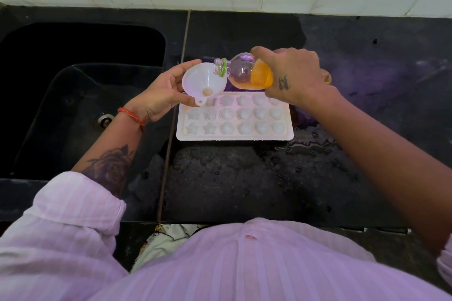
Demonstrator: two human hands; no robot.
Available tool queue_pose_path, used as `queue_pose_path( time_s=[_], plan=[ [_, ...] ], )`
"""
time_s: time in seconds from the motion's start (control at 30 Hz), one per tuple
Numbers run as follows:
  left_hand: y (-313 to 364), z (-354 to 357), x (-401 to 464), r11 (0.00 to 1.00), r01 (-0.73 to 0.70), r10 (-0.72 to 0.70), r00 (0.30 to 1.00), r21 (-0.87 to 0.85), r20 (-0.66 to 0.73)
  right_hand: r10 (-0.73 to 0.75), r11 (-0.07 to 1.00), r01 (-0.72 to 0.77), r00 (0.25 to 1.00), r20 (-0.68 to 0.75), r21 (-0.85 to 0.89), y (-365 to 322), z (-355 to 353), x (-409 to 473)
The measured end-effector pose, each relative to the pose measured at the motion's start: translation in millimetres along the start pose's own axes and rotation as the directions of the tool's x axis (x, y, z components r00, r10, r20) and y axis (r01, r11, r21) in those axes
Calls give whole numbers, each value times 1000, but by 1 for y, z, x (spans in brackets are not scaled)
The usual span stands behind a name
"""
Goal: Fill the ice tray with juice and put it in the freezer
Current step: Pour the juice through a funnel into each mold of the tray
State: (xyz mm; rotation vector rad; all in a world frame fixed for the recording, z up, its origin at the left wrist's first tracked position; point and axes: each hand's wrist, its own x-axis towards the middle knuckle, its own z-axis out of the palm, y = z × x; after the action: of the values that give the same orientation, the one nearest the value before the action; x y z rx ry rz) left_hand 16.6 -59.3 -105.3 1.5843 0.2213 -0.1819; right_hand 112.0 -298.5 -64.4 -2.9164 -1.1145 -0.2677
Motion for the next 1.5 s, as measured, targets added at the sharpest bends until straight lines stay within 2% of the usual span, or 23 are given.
queue_pose_path(
  time_s=[0.2,0.6,0.87,1.23,1.5],
  plan=[
    [3,3,2,999,22,-21,1000,38,-23,-6,997,4,1000,-16,-82,4,2,2],
    [2,4,4,998,44,-43,999,50,-26,-37,991,37,999,-3,-125,2,1,5],
    [1,1,4,999,37,-36,999,28,-11,-35,995,34,999,-12,-97,2,2,8],
    [5,1,8,1000,-8,8,1000,21,9,40,997,-42,999,30,60,6,-1,-3],
    [1,17,17,999,-25,27,995,-23,95,76,997,-76,997,25,-2,18,-4,-19]
  ],
)
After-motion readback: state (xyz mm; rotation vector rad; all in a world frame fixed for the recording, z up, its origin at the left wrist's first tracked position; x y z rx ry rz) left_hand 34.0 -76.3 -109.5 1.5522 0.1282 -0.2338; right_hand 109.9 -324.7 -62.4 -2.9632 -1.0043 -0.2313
